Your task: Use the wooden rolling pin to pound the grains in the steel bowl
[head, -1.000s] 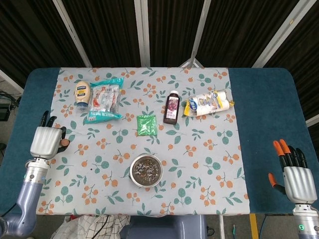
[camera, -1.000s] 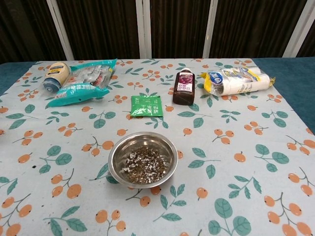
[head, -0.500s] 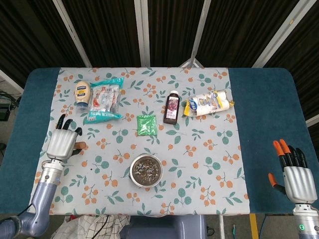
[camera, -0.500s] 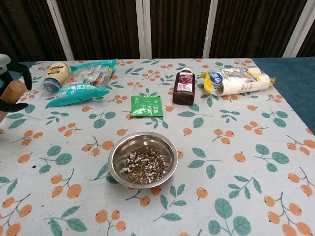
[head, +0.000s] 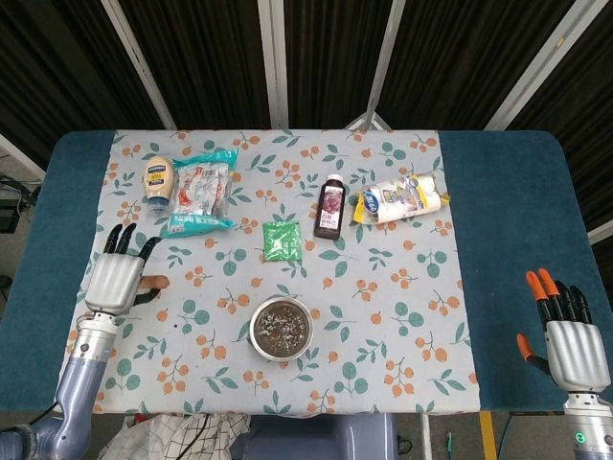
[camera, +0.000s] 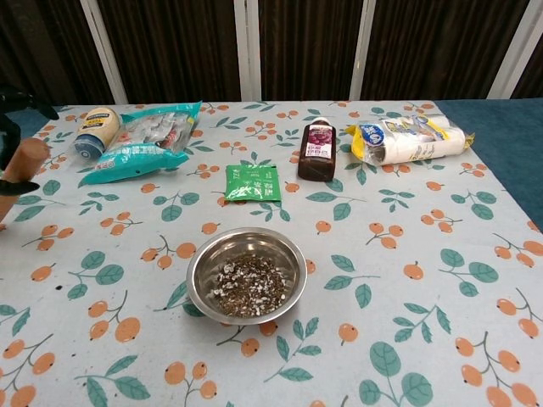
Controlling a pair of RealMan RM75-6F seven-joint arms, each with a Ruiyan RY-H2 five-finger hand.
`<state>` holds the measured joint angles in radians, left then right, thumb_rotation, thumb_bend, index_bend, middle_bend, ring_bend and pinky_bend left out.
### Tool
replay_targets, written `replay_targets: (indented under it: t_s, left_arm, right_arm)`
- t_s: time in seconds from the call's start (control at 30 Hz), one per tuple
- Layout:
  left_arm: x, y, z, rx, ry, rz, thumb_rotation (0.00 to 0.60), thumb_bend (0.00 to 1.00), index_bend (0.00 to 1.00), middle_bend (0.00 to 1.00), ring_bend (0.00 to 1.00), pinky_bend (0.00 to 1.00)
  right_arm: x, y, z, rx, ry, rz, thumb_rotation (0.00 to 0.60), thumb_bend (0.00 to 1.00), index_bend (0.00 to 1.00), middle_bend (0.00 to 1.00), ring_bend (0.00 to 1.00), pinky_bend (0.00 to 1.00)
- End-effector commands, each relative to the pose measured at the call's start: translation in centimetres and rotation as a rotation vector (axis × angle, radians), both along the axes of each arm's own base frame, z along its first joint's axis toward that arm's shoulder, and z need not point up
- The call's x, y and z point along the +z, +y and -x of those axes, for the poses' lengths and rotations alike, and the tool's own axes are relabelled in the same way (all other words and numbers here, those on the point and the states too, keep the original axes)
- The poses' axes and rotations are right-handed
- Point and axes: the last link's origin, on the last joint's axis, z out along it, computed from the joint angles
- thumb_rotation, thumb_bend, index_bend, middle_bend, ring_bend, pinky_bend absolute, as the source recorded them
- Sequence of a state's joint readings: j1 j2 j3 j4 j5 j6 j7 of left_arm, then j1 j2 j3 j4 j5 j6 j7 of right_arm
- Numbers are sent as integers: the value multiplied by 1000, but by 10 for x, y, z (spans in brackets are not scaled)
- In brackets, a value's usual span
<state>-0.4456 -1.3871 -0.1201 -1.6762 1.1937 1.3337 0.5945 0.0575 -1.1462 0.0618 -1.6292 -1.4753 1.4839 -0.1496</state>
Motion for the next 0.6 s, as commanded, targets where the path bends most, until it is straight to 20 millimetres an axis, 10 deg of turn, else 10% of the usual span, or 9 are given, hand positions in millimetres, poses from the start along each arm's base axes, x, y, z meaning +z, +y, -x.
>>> replay_targets:
  t_s: [0.03,0.6]
  left_arm:
    - [4,-3,2,3,-23,-6,600,206,103,97,4,0]
    - [26,-22,8,1,-88,-20,600,159,106,67,0,0]
  right_arm:
    - [0,0,0,-2,1,-1,600,368,0,0,0,0]
    - [1,0,1,-10,3,-3,600,367,0,0,0,0]
